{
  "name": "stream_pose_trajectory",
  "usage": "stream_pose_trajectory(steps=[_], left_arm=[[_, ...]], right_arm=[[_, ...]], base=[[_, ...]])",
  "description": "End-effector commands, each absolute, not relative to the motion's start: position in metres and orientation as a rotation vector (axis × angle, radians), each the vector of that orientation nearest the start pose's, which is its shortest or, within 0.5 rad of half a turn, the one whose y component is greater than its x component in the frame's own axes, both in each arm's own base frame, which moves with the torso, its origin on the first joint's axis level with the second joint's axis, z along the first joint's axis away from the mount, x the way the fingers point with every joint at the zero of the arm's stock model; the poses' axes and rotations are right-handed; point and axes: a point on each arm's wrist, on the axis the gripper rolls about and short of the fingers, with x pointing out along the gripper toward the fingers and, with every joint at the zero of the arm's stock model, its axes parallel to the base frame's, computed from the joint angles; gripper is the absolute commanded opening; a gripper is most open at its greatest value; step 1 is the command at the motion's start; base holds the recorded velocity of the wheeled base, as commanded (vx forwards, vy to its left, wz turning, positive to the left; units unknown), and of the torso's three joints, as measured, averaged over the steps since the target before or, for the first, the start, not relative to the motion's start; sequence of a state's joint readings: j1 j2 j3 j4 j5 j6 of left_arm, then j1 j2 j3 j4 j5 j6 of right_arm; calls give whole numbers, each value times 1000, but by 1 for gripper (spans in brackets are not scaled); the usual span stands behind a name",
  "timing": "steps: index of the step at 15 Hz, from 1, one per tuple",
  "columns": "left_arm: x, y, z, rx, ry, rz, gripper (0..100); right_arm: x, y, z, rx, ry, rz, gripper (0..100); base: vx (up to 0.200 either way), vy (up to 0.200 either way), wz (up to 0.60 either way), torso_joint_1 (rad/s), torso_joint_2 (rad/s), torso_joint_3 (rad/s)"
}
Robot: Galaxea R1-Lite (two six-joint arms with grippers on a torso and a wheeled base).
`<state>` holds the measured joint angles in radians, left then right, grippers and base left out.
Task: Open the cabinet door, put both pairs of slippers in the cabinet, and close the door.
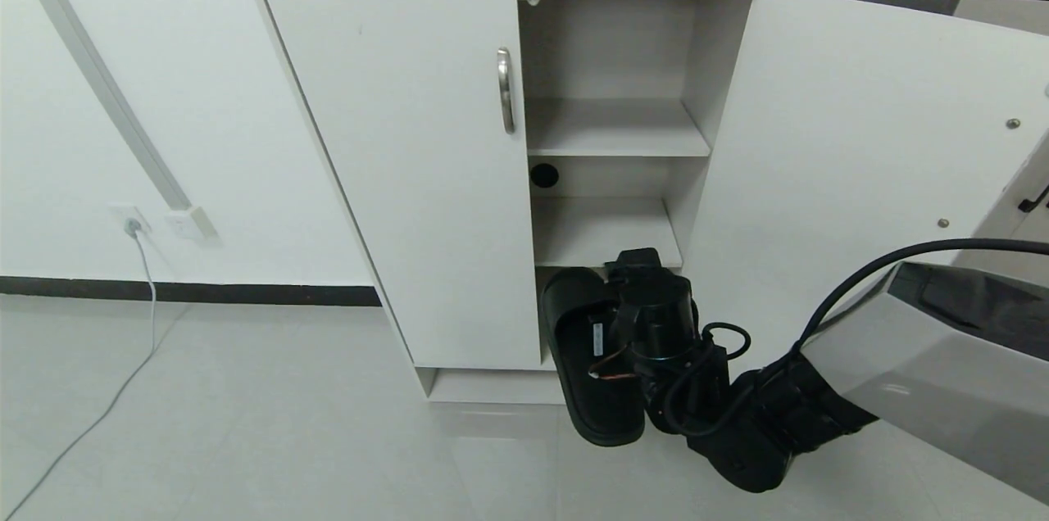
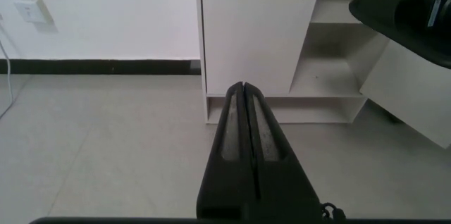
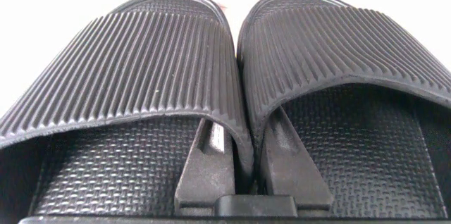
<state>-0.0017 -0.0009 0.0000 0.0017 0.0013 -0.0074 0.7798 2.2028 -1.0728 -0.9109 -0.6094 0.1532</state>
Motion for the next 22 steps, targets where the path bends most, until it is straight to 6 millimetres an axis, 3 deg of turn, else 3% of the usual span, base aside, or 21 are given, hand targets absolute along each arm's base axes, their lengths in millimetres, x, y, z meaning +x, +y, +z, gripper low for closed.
stream_pose_trajectory(steps=[1, 6, 11, 15, 17, 22], left_arm=[[-23, 0, 75, -8, 2, 0, 0], [-23, 0, 75, -8, 2, 0, 0], [-23, 0, 75, -8, 2, 0, 0], [-23, 0, 75, -6, 2, 0, 0], [-23, 0, 75, -6, 2, 0, 0], [-23, 0, 75, -8, 2, 0, 0]], right_arm=[[304, 285, 95, 13, 181, 167, 0], [302, 288, 95, 14, 178, 170, 0], [308, 299, 77, -2, 181, 149, 0], [312, 301, 103, 37, 58, 34, 0], [315, 299, 107, 46, 8, 24, 0], [327, 296, 89, 3, -36, -2, 0]], base=[[0, 0, 0, 2, 2, -193], [0, 0, 0, 4, 1, -197], [0, 0, 0, 6, 1, -172], [0, 0, 0, 0, 0, 0], [0, 0, 0, 0, 0, 0], [0, 0, 0, 0, 0, 0]])
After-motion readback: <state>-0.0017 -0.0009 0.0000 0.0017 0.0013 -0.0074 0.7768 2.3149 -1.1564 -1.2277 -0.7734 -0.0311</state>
